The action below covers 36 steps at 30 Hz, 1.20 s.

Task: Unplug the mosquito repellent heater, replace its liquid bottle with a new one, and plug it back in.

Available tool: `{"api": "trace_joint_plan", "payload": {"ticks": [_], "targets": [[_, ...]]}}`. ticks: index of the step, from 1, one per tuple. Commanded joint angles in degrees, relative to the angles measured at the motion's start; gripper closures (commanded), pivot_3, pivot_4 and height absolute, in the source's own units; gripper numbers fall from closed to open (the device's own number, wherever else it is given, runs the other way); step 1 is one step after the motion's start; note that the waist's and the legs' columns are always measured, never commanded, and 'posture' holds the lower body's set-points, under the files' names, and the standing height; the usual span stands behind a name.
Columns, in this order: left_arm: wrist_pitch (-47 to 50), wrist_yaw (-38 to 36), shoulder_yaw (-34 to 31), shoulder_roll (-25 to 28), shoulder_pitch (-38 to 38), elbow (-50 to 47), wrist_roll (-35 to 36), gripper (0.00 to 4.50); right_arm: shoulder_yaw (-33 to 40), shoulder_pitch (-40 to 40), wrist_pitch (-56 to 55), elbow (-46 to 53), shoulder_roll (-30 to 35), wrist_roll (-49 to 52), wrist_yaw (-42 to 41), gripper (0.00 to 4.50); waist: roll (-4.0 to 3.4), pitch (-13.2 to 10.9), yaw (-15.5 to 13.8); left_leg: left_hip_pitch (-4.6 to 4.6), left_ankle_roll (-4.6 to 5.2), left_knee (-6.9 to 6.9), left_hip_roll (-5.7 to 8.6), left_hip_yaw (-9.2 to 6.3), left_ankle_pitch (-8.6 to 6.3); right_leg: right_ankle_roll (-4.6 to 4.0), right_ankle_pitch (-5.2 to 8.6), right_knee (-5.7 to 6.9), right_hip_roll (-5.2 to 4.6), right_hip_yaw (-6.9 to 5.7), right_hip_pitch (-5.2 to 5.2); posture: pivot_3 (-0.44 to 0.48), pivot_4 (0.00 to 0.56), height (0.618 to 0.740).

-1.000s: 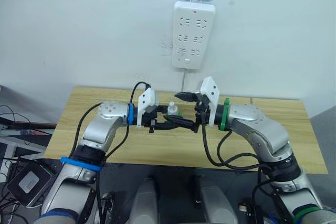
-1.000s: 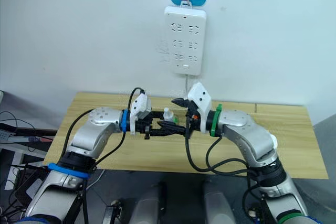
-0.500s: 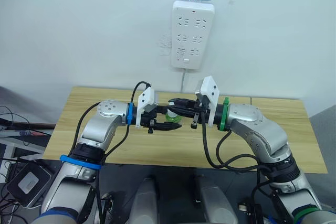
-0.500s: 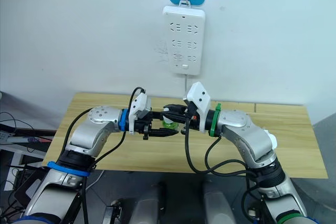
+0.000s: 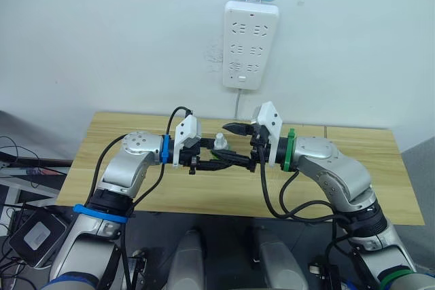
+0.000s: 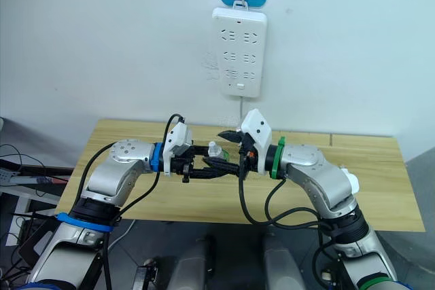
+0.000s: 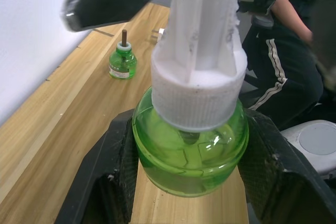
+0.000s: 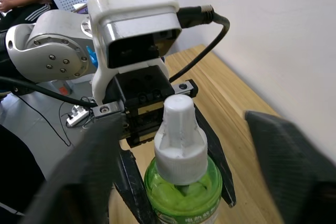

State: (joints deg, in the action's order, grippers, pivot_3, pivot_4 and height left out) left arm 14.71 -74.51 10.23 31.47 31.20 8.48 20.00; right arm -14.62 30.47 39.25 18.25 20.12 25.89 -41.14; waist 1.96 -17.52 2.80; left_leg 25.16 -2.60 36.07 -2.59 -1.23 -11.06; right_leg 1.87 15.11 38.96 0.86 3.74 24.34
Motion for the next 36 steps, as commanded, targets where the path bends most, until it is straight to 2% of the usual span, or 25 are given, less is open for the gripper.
{"api": "trace_joint_plan", "payload": {"ticks": [1,5,8,9,15,16,24,31,36], "targets": [[-0.49,-0.37,-0.95,0.16,-0.42,-2.55,0.86,2.23,-0.07,-0.24,-0.42,1.24,0.46,-0.23,-0.57,0.08,0.0,0.0,-0.01,0.0,0.0,0.0,0.0,-0.01,0.0,-0.01,0.0,0.0,0.0,-0.01,0.0,0.002,0.26,0.74],[-0.6,-0.43,-0.88,0.07,-0.4,-2.55,0.85,2.23,0.11,-0.28,-0.5,1.18,0.27,-0.1,-0.32,0.08,0.0,0.0,-0.01,0.0,0.0,0.0,0.0,-0.02,0.0,-0.01,-0.01,0.02,0.01,-0.02,0.0,0.002,0.26,0.74],[-0.91,-0.38,-0.69,-0.26,-0.01,-2.06,0.64,2.23,0.07,-0.37,-0.45,0.98,0.41,0.09,-0.73,0.67,0.0,0.0,-0.01,0.0,0.0,0.01,0.0,-0.02,0.0,-0.01,-0.01,0.02,0.01,-0.01,0.0,-0.007,0.266,0.74],[-0.98,-0.37,-0.66,-0.35,0.1,-1.94,0.6,2.23,-0.08,-0.5,-0.54,0.93,0.6,-0.06,-0.91,0.95,0.0,0.0,-0.01,0.0,0.0,0.01,0.0,-0.02,0.0,-0.01,-0.01,0.02,0.0,-0.01,0.0,-0.007,0.266,0.74],[-0.86,-0.2,-0.56,-0.66,-0.01,-2.27,0.67,2.23,-0.21,-1.12,-0.51,1.16,0.97,-0.03,-1.24,3.25,0.0,0.0,0.01,0.0,0.0,0.02,-0.01,-0.02,0.0,-0.01,-0.01,0.02,0.01,-0.01,0.0,-0.008,0.27,0.74],[-0.83,-0.18,-0.53,-0.67,-0.07,-2.41,0.68,2.23,-0.25,-1.17,-0.48,1.22,1.07,-0.06,-1.41,3.51,0.0,0.0,0.01,-0.01,0.0,0.02,-0.01,-0.02,0.0,-0.01,-0.01,0.03,0.01,-0.02,-0.01,-0.008,0.27,0.74],[-1.21,-0.39,-0.27,-0.71,-0.15,-3.67,0.72,2.23,-0.15,-0.38,-0.42,0.7,1.45,1.78,-4.66,3.52,0.0,0.0,-0.02,-0.01,0.0,0.03,0.0,-0.03,0.0,-0.02,-0.01,0.03,0.01,-0.02,-0.01,0.013,0.282,0.74],[-7.11,-6.52,2.91,1.53,-3.45,-9.45,-0.39,2.23,-5.34,10.45,-11.94,-12.29,5.91,2.67,-34.87,3.52,-0.01,0.0,-0.14,-0.06,0.0,0.06,0.0,-0.01,0.0,-0.02,-0.01,0.03,0.02,-0.01,-0.07,0.036,0.28,0.74],[-7.13,-8.79,3.6,2.89,-4.71,-11.67,-0.27,2.23,-6.95,14.27,-17.5,-20.86,5.01,-0.1,-43.73,3.52,-0.01,0.0,-0.83,-0.12,0.01,0.05,-0.04,-0.08,0.0,-0.06,-0.03,0.05,0.06,-0.12,-0.13,0.073,0.274,0.74]]}}
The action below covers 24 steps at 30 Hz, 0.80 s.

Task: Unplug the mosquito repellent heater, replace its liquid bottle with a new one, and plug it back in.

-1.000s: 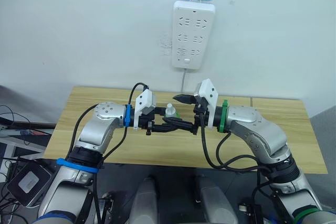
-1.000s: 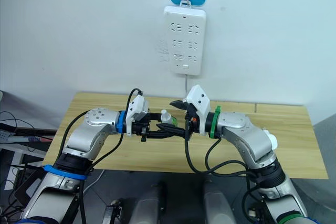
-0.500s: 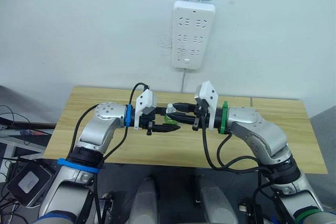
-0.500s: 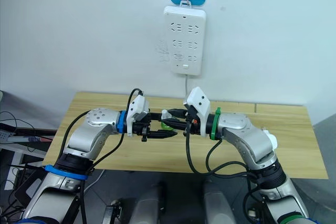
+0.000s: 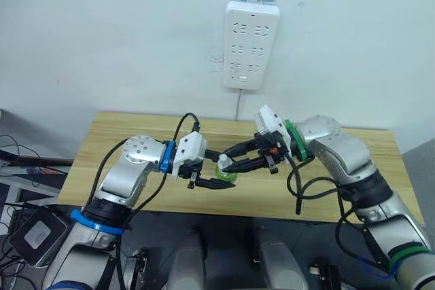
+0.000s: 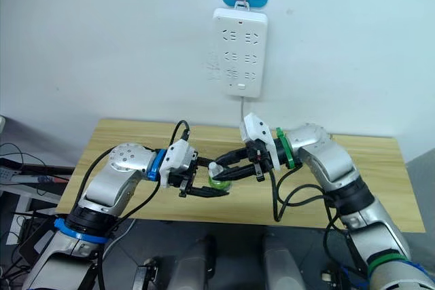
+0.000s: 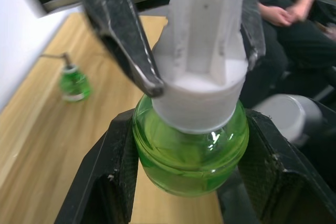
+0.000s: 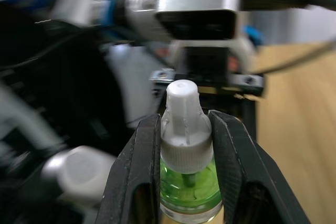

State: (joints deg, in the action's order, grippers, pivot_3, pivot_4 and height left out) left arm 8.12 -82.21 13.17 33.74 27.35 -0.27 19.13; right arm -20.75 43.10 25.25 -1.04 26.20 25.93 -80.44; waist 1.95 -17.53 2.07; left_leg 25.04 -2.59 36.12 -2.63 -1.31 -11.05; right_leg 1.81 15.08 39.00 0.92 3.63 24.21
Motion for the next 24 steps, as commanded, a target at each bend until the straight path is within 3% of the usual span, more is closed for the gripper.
{"api": "trace_joint_plan", "payload": {"ticks": [1,2,3,5,12,18,24], "targets": [[-0.24,-1.16,0.51,0.89,-1.1,-3.25,0.78,2.23,-0.71,2.01,-3.82,-2.42,-1.18,-0.39,-5.01,3.52,0.0,0.0,-0.24,0.0,0.0,0.0,0.0,0.01,0.0,-0.03,-0.02,0.0,0.0,0.01,0.01,0.073,0.274,0.74],[0.11,-1.09,0.32,1.07,-1.27,-3.45,0.9,2.23,-0.5,2.27,-4.16,-3.05,-1.18,-0.61,-5.37,3.52,0.0,0.0,-0.41,0.01,0.0,0.0,0.01,0.01,0.0,-0.05,-0.03,0.0,-0.01,0.01,0.0,0.073,0.274,0.74],[0.33,-0.94,0.18,1.15,-1.41,-3.53,0.89,2.23,-0.15,2.41,-4.38,-3.57,-1.11,-0.77,-5.53,2.96,0.0,0.0,-0.46,0.01,0.0,0.0,0.01,0.0,0.0,-0.07,-0.04,0.0,-0.03,0.0,0.0,0.072,0.275,0.74],[0.17,0.18,-0.21,0.9,-1.41,-2.77,0.25,2.23,1.36,2.36,-2.91,-3.89,0.24,-0.28,-5.67,2.47,0.0,0.0,-0.58,0.02,-0.01,0.02,0.04,0.01,0.0,-0.18,-0.11,0.0,-0.06,0.01,0.0,0.071,0.275,0.74],[2.38,4.69,-1.71,-0.33,-1.47,-1.3,0.82,2.23,6.11,-2.36,-1.41,0.29,7.44,-2.13,0.26,0.03,0.0,0.0,-1.39,0.02,-0.01,0.12,0.07,-0.01,0.0,-0.09,-0.06,-0.02,-0.16,-0.01,-0.08,0.031,0.277,0.74],[2.39,10.11,-3.36,-2.09,0.94,3.03,-0.34,2.23,9.95,-10.39,9.01,16.73,0.93,-1.66,22.61,0.03,0.0,0.0,-0.31,0.01,-0.01,0.07,-0.02,-0.09,0.01,-0.08,-0.05,0.09,-0.01,-0.05,-0.02,0.008,0.276,0.74],[2.27,10.68,-3.05,-2.8,2.96,5.12,-0.55,2.23,9.07,-13.08,12.72,22.34,-5.58,-2.0,33.29,0.03,0.0,0.0,-0.17,-0.01,-0.1,0.1,0.03,-0.03,0.06,0.0,0.0,0.09,-0.03,0.02,-0.05,-0.004,0.279,0.74]]}}
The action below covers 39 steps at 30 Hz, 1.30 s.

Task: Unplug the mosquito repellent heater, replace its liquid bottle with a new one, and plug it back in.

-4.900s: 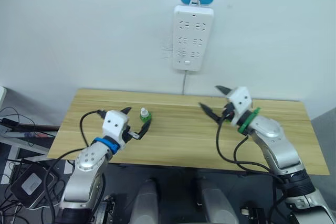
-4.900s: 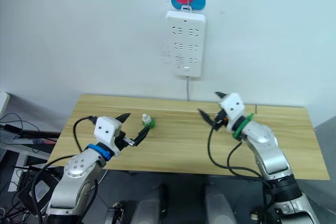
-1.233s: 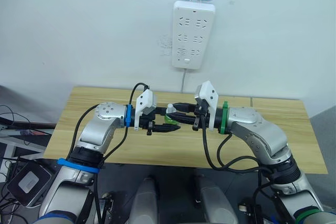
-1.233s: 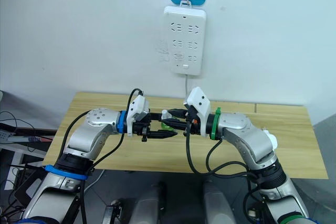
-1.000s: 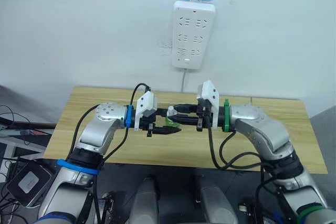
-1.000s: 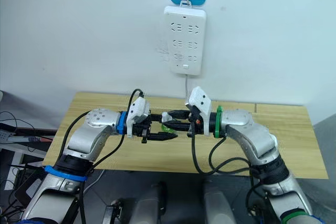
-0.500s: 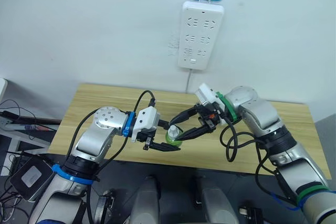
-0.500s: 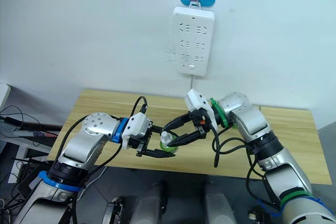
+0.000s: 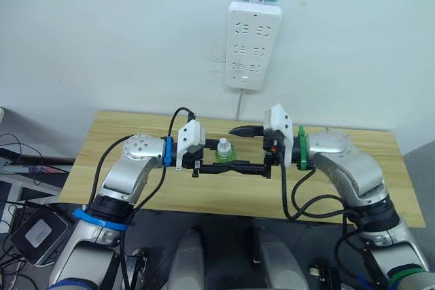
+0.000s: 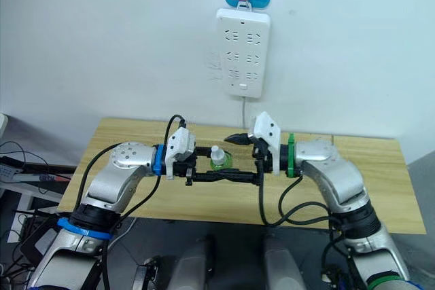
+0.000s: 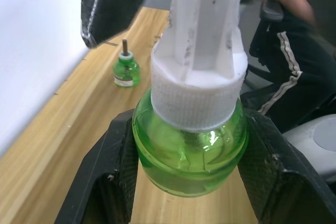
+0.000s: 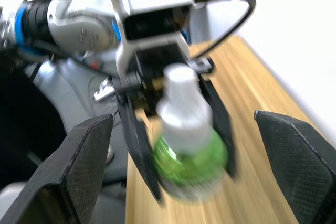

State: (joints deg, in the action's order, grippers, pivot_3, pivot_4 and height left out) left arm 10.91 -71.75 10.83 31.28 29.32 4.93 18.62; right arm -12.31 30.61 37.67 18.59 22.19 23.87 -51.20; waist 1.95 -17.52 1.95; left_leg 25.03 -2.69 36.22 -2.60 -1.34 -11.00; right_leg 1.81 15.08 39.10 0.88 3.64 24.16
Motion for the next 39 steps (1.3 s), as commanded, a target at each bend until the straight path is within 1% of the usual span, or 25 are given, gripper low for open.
{"api": "trace_joint_plan", "payload": {"ticks": [1,3,5,13,14,20,22,24,25,27,39], "targets": [[-0.78,0.36,-0.51,-0.44,1.29,0.27,-0.39,2.23,0.57,-0.78,0.36,2.67,-1.98,-0.09,4.85,0.03,0.0,0.0,-0.09,0.01,0.0,0.02,0.0,0.01,0.0,0.0,0.0,-0.02,-0.01,0.0,-0.01,-0.004,0.279,0.74],[-1.29,0.4,-0.37,-0.6,1.7,0.91,-0.89,2.23,0.45,-1.04,0.31,2.54,-2.42,-0.21,6.03,0.4,0.0,0.0,-0.15,0.01,-0.01,0.03,0.02,0.02,0.0,0.01,0.0,-0.03,-0.02,0.02,-0.01,-0.008,0.279,0.74],[-1.44,0.23,-0.4,-0.64,1.82,1.14,-0.93,2.23,0.18,-1.36,0.25,2.63,-2.04,-0.06,6.18,0.92,0.0,0.0,-0.19,0.02,0.0,0.03,0.02,0.02,0.0,0.01,0.0,-0.04,-0.02,0.01,0.0,-0.01,0.28,0.74],[-1.35,0.09,-0.48,-0.58,1.73,0.94,-0.9,2.23,-1.11,-1.79,0.07,2.6,0.03,0.34,5.02,3.94,0.0,0.0,-0.13,0.02,0.0,0.01,0.0,0.01,0.0,0.0,0.0,-0.05,0.0,-0.01,0.0,-0.005,0.284,0.74],[-1.34,0.13,-0.52,-0.62,1.69,0.86,-0.94,2.23,-1.24,-1.79,0.08,2.63,0.13,0.39,4.9,4.1,0.0,0.0,-0.13,0.02,0.0,0.01,0.0,0.01,0.0,0.01,0.0,-0.05,0.0,-0.01,0.0,-0.001,0.285,0.74],[-1.35,0.3,-0.9,-0.57,1.24,0.44,-0.99,2.23,0.27,-1.54,1.41,2.72,-0.86,2.78,5.04,4.1,0.0,0.0,-0.15,0.03,0.0,0.01,0.0,0.01,0.0,0.01,0.01,-0.05,0.0,-0.01,0.0,0.009,0.287,0.74],[-1.29,0.48,-0.99,-0.55,0.98,0.13,-0.95,2.23,0.64,-1.32,1.95,2.62,-1.07,3.28,5.04,3.39,0.0,0.0,-0.16,0.03,0.0,0.01,0.0,0.01,0.0,0.01,0.01,-0.06,0.0,0.0,0.0,0.014,0.286,0.74],[-1.24,0.63,-1.01,-0.54,0.74,-0.2,-0.88,2.23,0.54,-1.05,1.88,2.38,-1.11,3.22,5.16,2.9,0.0,0.0,-0.18,0.02,0.0,0.01,0.0,0.01,0.0,0.0,0.0,-0.05,0.0,0.0,0.0,0.016,0.286,0.74],[-1.2,0.69,-1.0,-0.56,0.67,-0.3,-0.85,2.23,0.39,-0.91,1.67,2.2,-1.15,3.0,5.32,2.51,0.0,0.0,-0.18,0.02,0.0,0.01,0.0,0.0,0.0,0.0,0.0,-0.05,0.0,-0.01,0.0,0.016,0.286,0.74],[-1.2,0.78,-0.98,-0.54,0.5,-0.52,-0.79,2.23,-0.08,-0.81,1.85,2.15,-0.98,2.9,5.17,1.9,0.0,0.0,-0.18,0.02,0.0,0.01,0.0,0.01,0.0,0.01,0.0,-0.05,0.0,0.0,0.0,0.019,0.285,0.74],[-0.62,0.72,-0.79,-0.32,0.16,-1.86,-0.4,2.23,-2.93,-0.56,-0.49,-0.06,-1.38,0.09,6.0,1.9,0.0,0.0,-0.22,0.03,0.0,0.01,0.0,0.01,0.0,0.01,0.01,-0.05,0.0,-0.01,0.0,0.026,0.277,0.74]]}}
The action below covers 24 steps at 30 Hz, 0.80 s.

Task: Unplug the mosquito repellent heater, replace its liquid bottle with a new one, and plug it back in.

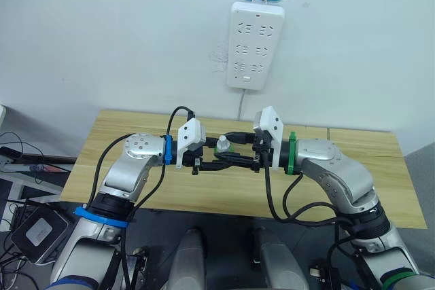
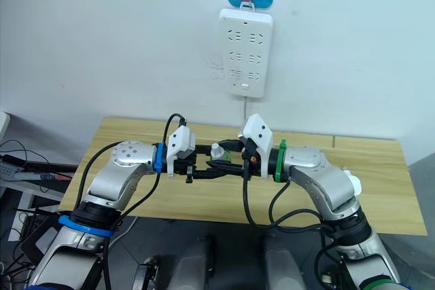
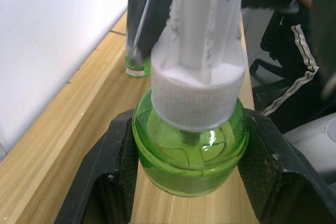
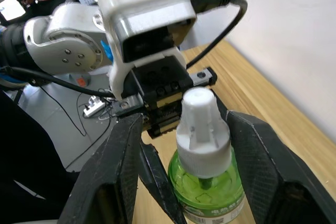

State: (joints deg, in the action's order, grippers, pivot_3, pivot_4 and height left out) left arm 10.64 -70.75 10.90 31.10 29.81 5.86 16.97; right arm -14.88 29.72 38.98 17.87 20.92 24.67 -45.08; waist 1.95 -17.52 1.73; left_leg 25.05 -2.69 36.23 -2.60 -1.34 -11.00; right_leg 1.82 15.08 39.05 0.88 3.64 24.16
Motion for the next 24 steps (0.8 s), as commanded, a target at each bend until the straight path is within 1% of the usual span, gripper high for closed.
{"api": "trace_joint_plan", "payload": {"ticks": [1,5,8,10,11,17,18,21,24], "targets": [[-0.28,-0.34,-0.85,-0.11,-0.34,-2.87,1.28,2.23,-0.48,0.2,-2.0,0.56,-0.13,-0.91,-0.14,1.9,0.0,0.0,0.0,0.0,0.0,0.0,0.0,0.0,0.0,0.0,0.0,0.0,0.0,0.0,0.0,0.026,0.277,0.74],[-0.18,-0.38,-0.82,-0.07,-0.34,-3.04,1.31,2.23,-0.22,-0.1,-2.39,0.45,-0.38,-1.04,0.04,1.9,0.0,0.0,-0.01,0.0,0.0,-0.01,0.0,0.0,0.0,0.0,0.0,0.0,0.0,-0.01,0.0,0.026,0.277,0.74],[-0.15,-0.46,-0.72,-0.06,-0.34,-3.1,1.33,2.23,0.52,-0.34,-2.37,0.68,-0.47,-0.37,0.07,2.41,0.0,0.0,-0.02,0.0,0.0,-0.01,0.0,-0.01,0.0,0.0,0.0,0.0,0.0,-0.01,0.0,0.026,0.277,0.74],[-0.2,-0.54,-0.68,-0.08,-0.24,-2.95,1.3,2.23,0.68,-0.31,-2.5,0.65,-0.43,-0.34,0.05,3.12,0.0,0.0,0.0,0.0,0.0,0.0,0.0,0.0,0.0,0.0,0.0,0.0,0.0,0.0,0.0,0.016,0.273,0.74],[-0.22,-0.56,-0.65,-0.11,-0.21,-2.87,1.28,2.23,0.72,-0.32,-2.61,0.63,-0.39,-0.37,0.03,3.39,0.0,0.0,0.0,0.0,0.0,0.0,0.0,0.0,0.0,0.0,0.0,0.0,0.0,0.0,0.0,0.016,0.273,0.74],[-0.45,-0.68,-0.13,-0.27,-0.56,-2.96,1.21,2.23,1.29,-0.76,-2.61,1.69,-0.09,1.08,-0.97,3.4,0.0,0.0,0.01,0.0,0.0,-0.01,0.0,0.0,0.0,0.0,0.0,0.0,0.0,0.0,0.0,0.016,0.281,0.74],[-0.34,-1.03,0.19,-0.22,-1.0,-3.7,1.39,2.23,1.05,-0.62,-2.98,2.05,0.28,1.96,-2.79,3.4,0.0,0.0,0.01,0.0,0.0,-0.01,0.0,0.0,0.0,-0.01,0.0,0.0,0.0,0.0,0.0,0.02,0.282,0.74],[-0.44,-3.98,1.71,0.8,-2.97,-6.71,2.0,2.23,-0.86,0.84,-5.73,1.52,1.52,4.68,-12.12,3.4,0.0,0.0,-0.01,0.0,0.0,-0.01,0.01,0.02,0.0,0.0,0.0,-0.02,-0.01,0.02,0.0,0.024,0.286,0.74],[0.81,-6.91,3.33,2.35,-5.64,-11.44,3.01,2.23,-3.1,4.7,-6.98,-3.94,1.6,6.78,-23.14,3.4,0.0,0.0,0.14,-0.01,0.0,-0.03,-0.02,0.02,0.0,-0.01,0.0,-0.05,0.0,0.02,-0.01,0.049,0.286,0.74]]}}
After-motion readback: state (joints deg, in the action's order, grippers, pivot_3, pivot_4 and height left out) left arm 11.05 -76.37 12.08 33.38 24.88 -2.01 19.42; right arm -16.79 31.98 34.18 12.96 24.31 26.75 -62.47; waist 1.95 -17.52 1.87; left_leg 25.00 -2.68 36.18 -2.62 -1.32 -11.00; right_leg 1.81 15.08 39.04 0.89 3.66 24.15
